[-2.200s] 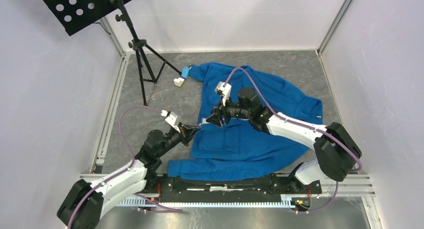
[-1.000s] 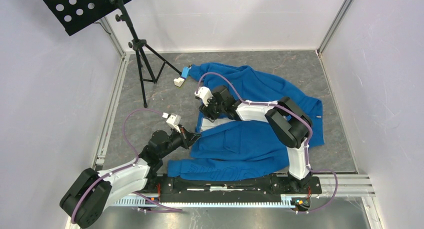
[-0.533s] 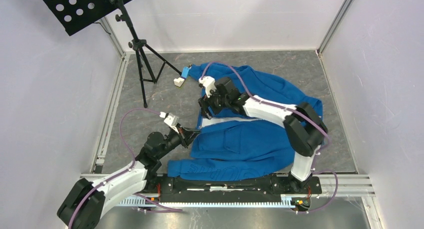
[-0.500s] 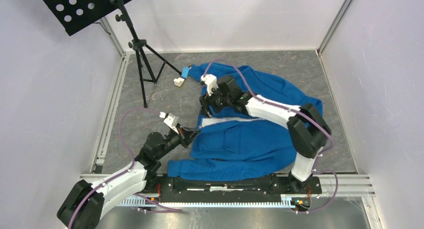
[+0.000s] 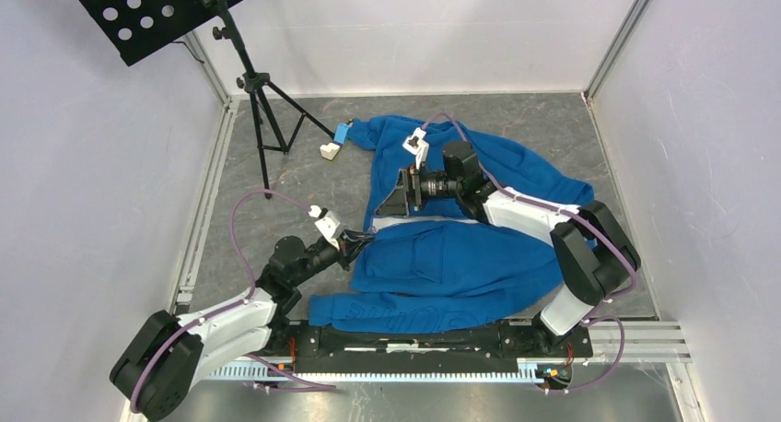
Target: Zip up the jacket
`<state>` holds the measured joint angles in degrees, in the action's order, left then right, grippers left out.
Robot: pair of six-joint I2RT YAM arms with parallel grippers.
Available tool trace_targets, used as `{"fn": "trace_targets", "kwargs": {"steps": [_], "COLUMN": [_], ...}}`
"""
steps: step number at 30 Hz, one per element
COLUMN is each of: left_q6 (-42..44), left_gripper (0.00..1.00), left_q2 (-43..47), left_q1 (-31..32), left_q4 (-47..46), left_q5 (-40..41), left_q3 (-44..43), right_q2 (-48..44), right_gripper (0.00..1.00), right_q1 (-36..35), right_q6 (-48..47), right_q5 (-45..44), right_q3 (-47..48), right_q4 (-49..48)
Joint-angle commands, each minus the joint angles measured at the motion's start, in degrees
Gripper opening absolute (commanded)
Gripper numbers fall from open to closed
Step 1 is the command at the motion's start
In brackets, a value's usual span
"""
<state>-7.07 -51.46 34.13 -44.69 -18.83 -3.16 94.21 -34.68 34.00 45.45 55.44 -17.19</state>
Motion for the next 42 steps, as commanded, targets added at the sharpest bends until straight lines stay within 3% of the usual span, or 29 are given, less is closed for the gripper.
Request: {"fn": "trace_targets", "kwargs": {"steps": [1, 7, 14, 22, 27, 33, 42], "left_q6": [6.6, 6.3, 5.9, 6.6, 7.0, 6.2, 3.1], "left_gripper": [0.02, 0.02, 0.02, 0.02, 0.02, 0.02, 0.02], "left_q2": [-0.2, -0.1, -1.9, -3.3, -3.2, -3.3, -4.7], "left_q1": [0.1, 0.1, 0.0, 0.0, 0.0, 0.1, 0.1], "left_q4": [-6.0, -5.6, -5.5, -4.7, -2.7, -3.1, -4.6], "left_q5": [-2.9, -4.5, -2.4, 1.2, 2.9, -1.4, -3.7], "left_q3": [-3.8, -4.9, -4.7, -4.5, -4.6, -4.4, -2.4], "right_q2": [1.6, 3.6, 2.3, -1.5, -6.9, -11.3, -11.1], "right_gripper": [0.85, 0.86, 0.80, 0.70, 0.69, 0.70, 0.71], "right_q1": [-0.6, -2.6, -4.7, -4.9, -4.9, -4.9, -6.0], "right_q6": [3.4, 1.6, 10.3, 31.7, 26.3, 6.8, 4.8], "right_q5": [6.8, 6.5, 10.0, 14.5, 14.1, 11.9, 11.1], "right_q3": [-2.3, -1.5, -5.0, -12.2, -13.0, -10.4, -5.7], "right_q4": [-8.5, -7.8, -18.1, -47.1, -43.1, -26.2, -25.3]}}
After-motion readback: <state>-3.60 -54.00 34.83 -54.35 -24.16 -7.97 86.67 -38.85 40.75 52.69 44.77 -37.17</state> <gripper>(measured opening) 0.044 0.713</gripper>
